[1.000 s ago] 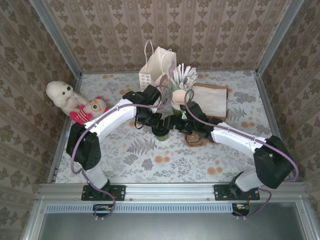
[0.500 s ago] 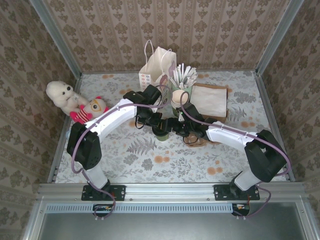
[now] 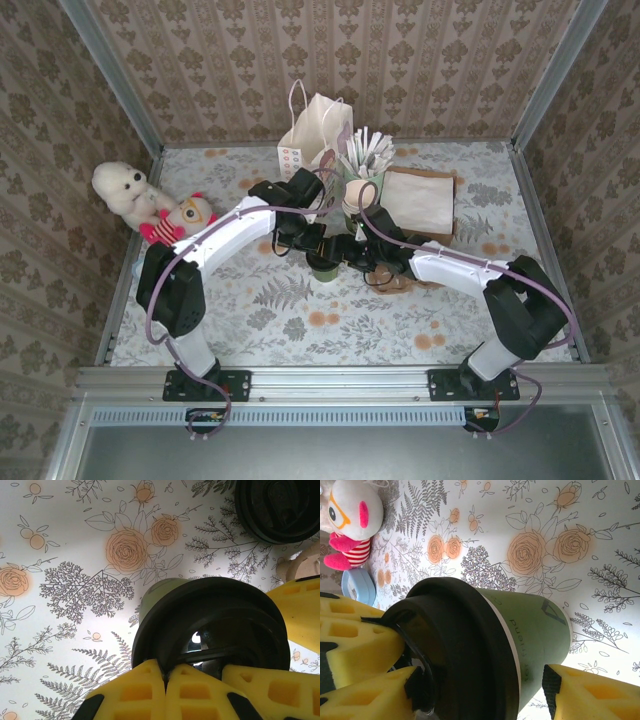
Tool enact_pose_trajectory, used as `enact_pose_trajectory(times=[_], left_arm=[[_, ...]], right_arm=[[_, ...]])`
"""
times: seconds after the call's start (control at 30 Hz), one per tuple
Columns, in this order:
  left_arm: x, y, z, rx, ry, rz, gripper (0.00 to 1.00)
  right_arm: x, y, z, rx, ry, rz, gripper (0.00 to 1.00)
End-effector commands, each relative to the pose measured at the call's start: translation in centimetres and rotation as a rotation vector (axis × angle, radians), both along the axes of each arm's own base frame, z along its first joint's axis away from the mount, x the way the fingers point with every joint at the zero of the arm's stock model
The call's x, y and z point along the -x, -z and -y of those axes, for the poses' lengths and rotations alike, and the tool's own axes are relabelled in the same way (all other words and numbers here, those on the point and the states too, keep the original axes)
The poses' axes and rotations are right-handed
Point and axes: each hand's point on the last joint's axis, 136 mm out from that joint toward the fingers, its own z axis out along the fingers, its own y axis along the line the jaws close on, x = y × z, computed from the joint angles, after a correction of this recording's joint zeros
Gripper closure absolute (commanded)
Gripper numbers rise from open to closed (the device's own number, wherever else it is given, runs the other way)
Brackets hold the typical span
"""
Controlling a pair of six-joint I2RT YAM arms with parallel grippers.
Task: Pack the takeout coffee
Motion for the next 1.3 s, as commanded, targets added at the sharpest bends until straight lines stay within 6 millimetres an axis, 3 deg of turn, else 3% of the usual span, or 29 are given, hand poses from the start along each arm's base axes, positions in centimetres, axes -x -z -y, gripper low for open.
enact_pose_trajectory(times=[0.0,0.13,0.43,0.6,0.8,1.27], left_arm=[[0.3,0.2,-0.4,-0.025,-0.025,-0.033,0.96],[0.2,-0.3,-0.6,-0.037,-0.028,-0.028,0.96],[0.2,-0.5,-0.3,-0.031,-0.026,-0.031,0.96],[0.3,0.1,-0.1,-0.024,-0.023,-0.051,0.93],[0.9,2.2,0.2,-0.027,-0.025,-0.107,0.96],[0.4,-4.1,1.5,0.165,-0.006,-0.019,0.83]], right_arm=[[1.0,0.5,0.9,0.046,0.008,-0.037,0.32],[0.7,-0.9,1.3,0.027,0.025,0.004,0.32],[1.2,0.4,1.7,0.018,0.046,-0.023,0.44],[1.5,2.5,2.2,0.066,0.051,-0.071,0.53],[2.2,5.0,2.6,0.101,0.063,-0.143,0.52],[1.5,3.1,2.4,0.094,0.059,-0.104,0.52]])
